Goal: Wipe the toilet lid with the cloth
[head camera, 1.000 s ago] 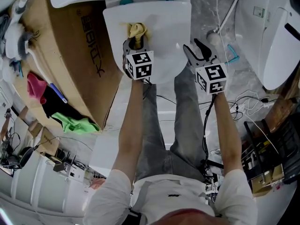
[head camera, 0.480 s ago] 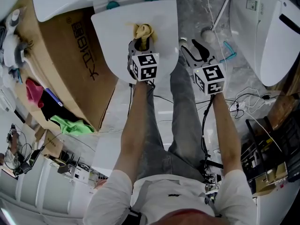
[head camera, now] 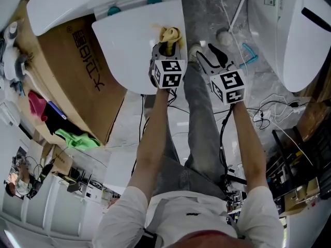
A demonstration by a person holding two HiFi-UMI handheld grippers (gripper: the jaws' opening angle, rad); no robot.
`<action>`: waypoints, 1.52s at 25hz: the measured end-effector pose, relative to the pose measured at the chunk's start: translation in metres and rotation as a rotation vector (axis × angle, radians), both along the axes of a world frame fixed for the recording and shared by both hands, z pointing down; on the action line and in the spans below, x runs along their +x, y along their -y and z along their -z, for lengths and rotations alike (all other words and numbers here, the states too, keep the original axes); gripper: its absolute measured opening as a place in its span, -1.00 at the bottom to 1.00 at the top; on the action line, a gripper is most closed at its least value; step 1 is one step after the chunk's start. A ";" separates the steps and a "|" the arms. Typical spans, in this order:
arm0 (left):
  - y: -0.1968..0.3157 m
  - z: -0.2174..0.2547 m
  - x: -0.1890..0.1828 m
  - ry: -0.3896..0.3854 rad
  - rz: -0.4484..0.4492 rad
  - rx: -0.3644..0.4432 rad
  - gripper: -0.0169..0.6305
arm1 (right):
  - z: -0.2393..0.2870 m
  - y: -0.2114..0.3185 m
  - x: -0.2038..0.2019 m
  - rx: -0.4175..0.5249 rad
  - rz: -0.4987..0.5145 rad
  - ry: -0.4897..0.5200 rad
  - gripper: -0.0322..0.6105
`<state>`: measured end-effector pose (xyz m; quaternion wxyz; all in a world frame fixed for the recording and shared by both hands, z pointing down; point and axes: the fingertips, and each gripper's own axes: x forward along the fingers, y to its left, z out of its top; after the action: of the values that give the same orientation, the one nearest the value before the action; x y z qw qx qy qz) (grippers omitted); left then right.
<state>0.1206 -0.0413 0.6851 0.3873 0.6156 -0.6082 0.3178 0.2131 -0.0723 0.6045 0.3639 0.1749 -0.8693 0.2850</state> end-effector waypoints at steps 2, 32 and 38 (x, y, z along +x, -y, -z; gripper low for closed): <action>0.006 0.000 0.014 -0.022 -0.015 0.004 -0.62 | -0.001 0.002 0.005 -0.002 0.005 0.001 -0.26; -0.050 -0.002 0.068 -0.218 -0.104 -0.020 -0.62 | -0.017 -0.039 0.007 -0.054 0.056 -0.063 -0.26; -0.069 -0.002 0.045 -0.218 -0.091 -0.022 -0.62 | -0.016 -0.061 -0.016 -0.055 0.062 -0.072 -0.26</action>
<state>0.1658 0.0278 0.6867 0.4431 0.6691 -0.5304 0.2732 0.1968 -0.0112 0.6206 0.4084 0.1481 -0.8525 0.2907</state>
